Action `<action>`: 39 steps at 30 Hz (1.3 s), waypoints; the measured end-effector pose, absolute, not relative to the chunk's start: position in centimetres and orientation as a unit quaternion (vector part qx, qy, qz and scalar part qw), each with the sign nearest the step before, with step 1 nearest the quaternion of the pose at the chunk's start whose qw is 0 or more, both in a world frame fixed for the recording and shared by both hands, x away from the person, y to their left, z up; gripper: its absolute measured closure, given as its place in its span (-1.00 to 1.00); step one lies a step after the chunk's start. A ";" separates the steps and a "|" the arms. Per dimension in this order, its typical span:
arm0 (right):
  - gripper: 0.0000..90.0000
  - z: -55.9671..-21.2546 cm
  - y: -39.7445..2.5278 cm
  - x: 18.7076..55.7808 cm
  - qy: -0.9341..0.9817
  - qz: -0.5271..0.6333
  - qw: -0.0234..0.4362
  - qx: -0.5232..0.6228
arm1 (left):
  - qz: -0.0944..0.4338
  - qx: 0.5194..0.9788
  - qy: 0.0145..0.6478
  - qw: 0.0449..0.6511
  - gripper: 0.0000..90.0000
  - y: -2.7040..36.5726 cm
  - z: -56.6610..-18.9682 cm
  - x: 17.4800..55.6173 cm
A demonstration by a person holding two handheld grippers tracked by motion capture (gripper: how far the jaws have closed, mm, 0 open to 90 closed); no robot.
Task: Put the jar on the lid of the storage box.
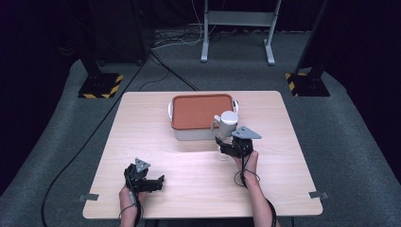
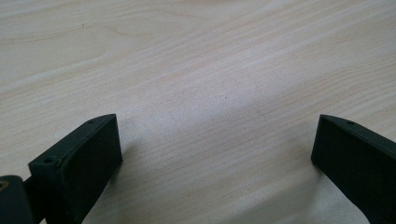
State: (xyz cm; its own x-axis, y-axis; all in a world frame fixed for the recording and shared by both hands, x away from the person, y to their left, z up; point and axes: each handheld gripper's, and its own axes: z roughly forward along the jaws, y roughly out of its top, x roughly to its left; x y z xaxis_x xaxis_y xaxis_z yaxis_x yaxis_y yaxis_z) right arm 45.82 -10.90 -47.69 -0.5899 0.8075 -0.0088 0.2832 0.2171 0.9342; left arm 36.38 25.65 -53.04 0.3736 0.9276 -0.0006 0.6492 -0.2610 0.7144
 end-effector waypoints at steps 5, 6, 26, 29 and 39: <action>-0.34 -47.4 -10.9 45.8 0.737 0.503 0.262 0.368 | 0.217 0.764 0.516 0.321 -0.97 25.6 -53.0 36.4; -0.34 -47.4 -10.9 45.8 0.737 0.503 0.262 0.368 | 0.217 0.764 0.516 0.321 -0.97 25.6 -53.0 36.4; -0.34 -45.9 -11.1 45.9 0.736 0.505 0.272 0.360 | 0.217 0.764 0.516 0.321 -0.97 25.6 -53.0 36.4; -0.34 -45.7 -11.1 45.9 0.735 0.507 0.272 0.359 | 0.217 0.764 0.516 0.321 -0.97 25.6 -53.0 36.4; -0.34 -45.3 -11.1 46.0 0.735 0.507 0.273 0.358 | 0.216 0.764 0.516 0.321 -0.97 25.7 -53.0 36.4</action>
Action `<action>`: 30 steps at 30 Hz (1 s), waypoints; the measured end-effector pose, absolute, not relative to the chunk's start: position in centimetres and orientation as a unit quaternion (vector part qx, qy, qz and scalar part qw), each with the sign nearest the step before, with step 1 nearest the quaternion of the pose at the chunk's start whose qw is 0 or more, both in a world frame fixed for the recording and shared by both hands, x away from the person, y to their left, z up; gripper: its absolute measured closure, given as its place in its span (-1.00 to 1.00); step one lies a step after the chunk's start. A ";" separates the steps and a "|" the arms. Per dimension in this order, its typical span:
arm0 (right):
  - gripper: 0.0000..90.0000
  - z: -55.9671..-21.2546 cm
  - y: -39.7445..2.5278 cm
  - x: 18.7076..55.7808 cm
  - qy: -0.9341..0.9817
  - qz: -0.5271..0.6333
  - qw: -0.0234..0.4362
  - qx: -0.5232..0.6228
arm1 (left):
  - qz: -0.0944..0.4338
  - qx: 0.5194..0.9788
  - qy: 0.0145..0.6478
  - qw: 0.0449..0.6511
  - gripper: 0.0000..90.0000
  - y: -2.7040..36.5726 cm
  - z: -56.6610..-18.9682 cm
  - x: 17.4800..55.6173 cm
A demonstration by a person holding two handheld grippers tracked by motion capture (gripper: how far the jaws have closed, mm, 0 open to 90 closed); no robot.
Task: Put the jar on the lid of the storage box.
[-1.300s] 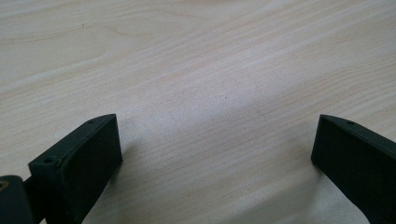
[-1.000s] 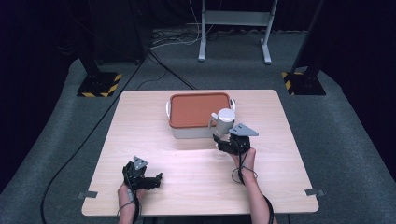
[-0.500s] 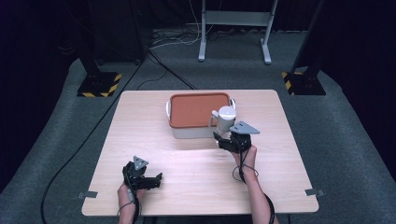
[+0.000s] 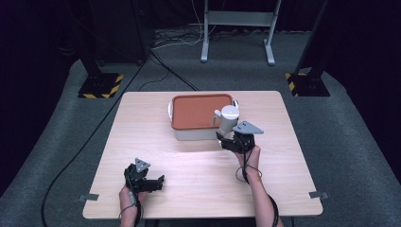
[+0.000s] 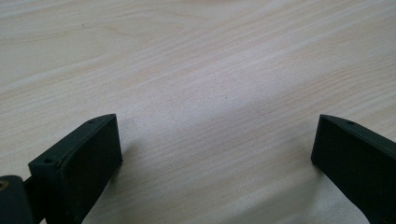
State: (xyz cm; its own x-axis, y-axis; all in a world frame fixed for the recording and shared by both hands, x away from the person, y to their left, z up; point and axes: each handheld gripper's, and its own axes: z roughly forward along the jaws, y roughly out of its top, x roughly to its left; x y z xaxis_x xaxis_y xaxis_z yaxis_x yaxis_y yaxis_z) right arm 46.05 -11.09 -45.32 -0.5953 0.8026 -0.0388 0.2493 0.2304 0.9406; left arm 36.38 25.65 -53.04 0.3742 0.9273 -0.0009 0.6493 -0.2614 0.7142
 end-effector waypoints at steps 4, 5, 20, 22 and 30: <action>-0.34 -45.1 -11.2 46.2 0.734 0.507 0.272 0.359 | 0.216 0.764 0.516 0.321 -0.97 25.7 -53.0 36.4; -0.34 -45.1 -11.2 46.2 0.734 0.507 0.272 0.359 | 0.216 0.764 0.516 0.321 -0.97 25.7 -53.0 36.4; -0.34 -44.1 -11.1 46.5 0.733 0.512 0.275 0.353 | 0.216 0.764 0.516 0.322 -0.97 25.7 -53.0 36.4; -0.34 -43.9 -11.1 46.5 0.731 0.514 0.275 0.353 | 0.216 0.764 0.516 0.322 -0.97 25.7 -53.0 36.4; -0.34 -43.4 -11.2 46.8 0.730 0.516 0.276 0.353 | 0.216 0.764 0.516 0.322 -0.97 25.7 -53.0 36.4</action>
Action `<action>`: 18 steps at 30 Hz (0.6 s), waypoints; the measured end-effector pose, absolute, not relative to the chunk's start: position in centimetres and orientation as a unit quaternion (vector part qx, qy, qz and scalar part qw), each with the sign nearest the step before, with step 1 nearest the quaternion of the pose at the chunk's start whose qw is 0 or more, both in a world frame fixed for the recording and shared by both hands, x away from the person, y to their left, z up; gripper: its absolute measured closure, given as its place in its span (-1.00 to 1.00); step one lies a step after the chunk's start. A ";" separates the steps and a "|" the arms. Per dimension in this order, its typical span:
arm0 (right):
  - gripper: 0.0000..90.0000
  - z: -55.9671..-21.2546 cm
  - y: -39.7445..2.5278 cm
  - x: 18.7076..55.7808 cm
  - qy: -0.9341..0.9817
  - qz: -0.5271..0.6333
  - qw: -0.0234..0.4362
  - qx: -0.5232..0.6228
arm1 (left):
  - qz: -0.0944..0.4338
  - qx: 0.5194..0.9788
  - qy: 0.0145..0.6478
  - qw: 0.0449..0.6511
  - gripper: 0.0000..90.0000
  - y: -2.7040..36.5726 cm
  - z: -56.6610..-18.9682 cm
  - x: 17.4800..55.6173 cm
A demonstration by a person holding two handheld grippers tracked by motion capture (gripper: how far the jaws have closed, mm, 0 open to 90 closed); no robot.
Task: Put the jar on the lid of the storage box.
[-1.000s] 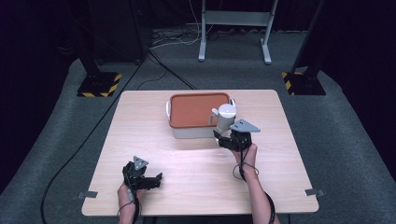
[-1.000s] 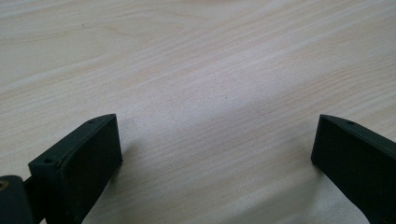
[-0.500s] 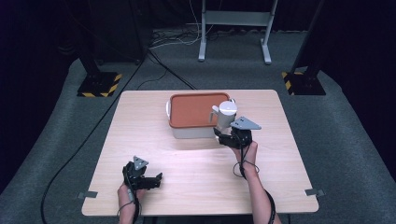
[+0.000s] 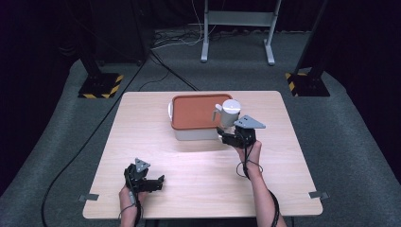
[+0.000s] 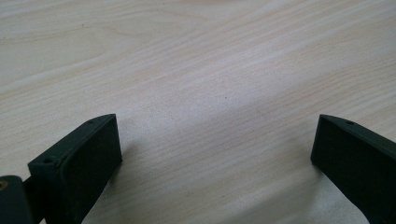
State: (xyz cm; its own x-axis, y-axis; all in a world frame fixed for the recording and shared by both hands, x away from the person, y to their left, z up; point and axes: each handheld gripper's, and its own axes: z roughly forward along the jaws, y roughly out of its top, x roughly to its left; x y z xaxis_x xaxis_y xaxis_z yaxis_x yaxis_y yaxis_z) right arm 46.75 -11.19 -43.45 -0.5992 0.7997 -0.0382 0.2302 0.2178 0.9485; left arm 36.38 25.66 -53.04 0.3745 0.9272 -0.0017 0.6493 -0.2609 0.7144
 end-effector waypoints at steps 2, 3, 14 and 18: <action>-0.34 -43.3 -11.2 46.8 0.729 0.518 0.277 0.352 | 0.216 0.764 0.516 0.322 -0.97 25.7 -53.0 36.4; -0.34 -43.2 -11.2 46.8 0.728 0.519 0.277 0.352 | 0.216 0.764 0.516 0.322 -0.97 25.7 -53.0 36.4; -0.34 -42.8 -11.4 46.9 0.727 0.519 0.280 0.352 | 0.216 0.764 0.516 0.322 -0.97 25.7 -53.0 36.4; -0.34 -42.6 -11.5 46.9 0.725 0.522 0.281 0.351 | 0.216 0.764 0.516 0.322 -0.97 25.7 -53.0 36.4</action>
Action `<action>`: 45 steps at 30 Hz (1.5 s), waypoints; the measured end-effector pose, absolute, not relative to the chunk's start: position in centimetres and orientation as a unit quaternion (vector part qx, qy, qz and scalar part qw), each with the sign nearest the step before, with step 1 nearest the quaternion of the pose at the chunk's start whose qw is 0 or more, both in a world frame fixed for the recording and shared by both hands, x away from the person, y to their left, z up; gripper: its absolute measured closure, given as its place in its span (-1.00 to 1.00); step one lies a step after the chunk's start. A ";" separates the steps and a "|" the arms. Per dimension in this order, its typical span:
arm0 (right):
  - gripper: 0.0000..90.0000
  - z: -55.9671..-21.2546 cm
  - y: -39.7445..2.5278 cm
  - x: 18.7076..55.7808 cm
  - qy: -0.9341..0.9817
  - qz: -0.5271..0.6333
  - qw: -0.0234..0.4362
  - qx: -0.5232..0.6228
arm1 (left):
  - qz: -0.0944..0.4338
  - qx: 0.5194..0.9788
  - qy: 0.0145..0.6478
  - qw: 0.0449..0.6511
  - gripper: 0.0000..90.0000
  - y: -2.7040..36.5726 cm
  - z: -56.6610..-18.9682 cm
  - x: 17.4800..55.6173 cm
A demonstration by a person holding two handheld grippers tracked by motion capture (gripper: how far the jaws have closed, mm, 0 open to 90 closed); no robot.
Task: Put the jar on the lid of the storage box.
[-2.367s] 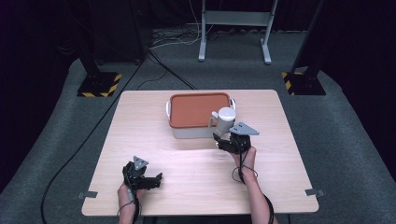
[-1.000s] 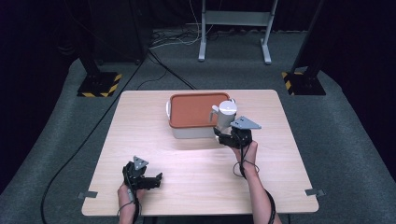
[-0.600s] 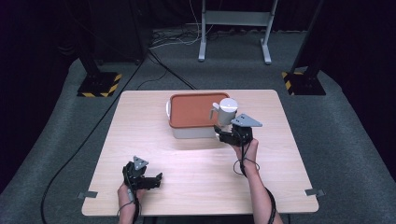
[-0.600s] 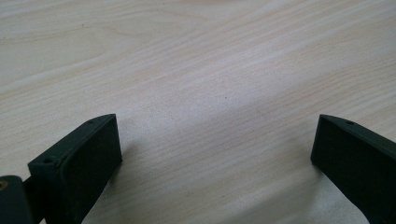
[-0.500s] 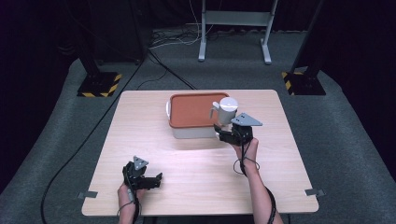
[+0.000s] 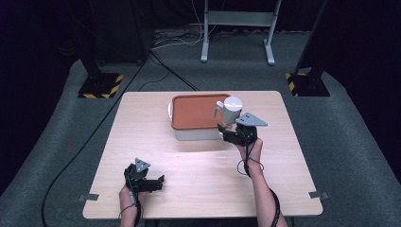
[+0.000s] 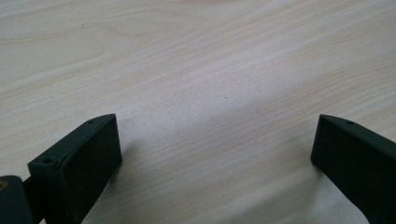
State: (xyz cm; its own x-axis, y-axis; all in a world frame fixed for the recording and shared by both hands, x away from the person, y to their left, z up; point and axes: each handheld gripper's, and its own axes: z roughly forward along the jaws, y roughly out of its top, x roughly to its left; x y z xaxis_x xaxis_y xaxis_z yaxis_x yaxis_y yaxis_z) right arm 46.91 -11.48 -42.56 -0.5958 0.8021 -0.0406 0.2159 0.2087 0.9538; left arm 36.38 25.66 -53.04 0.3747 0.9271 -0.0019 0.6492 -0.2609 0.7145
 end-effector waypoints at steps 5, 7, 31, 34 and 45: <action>-0.34 -42.4 -11.5 47.1 0.726 0.520 0.282 0.350 | 0.216 0.764 0.516 0.322 -0.97 25.7 -53.0 36.4; -0.34 -42.3 -11.4 47.1 0.726 0.520 0.283 0.350 | 0.216 0.764 0.516 0.321 -0.97 25.7 -53.0 36.4; -0.34 -41.6 -11.2 47.8 0.727 0.518 0.287 0.348 | 0.215 0.764 0.516 0.322 -0.97 25.7 -53.0 36.4; -0.34 -41.5 -11.2 47.9 0.727 0.518 0.288 0.347 | 0.216 0.764 0.516 0.322 -0.97 25.7 -53.0 36.4; -0.34 -41.1 -11.0 48.2 0.728 0.517 0.289 0.346 | 0.216 0.764 0.516 0.322 -0.97 25.7 -53.0 36.4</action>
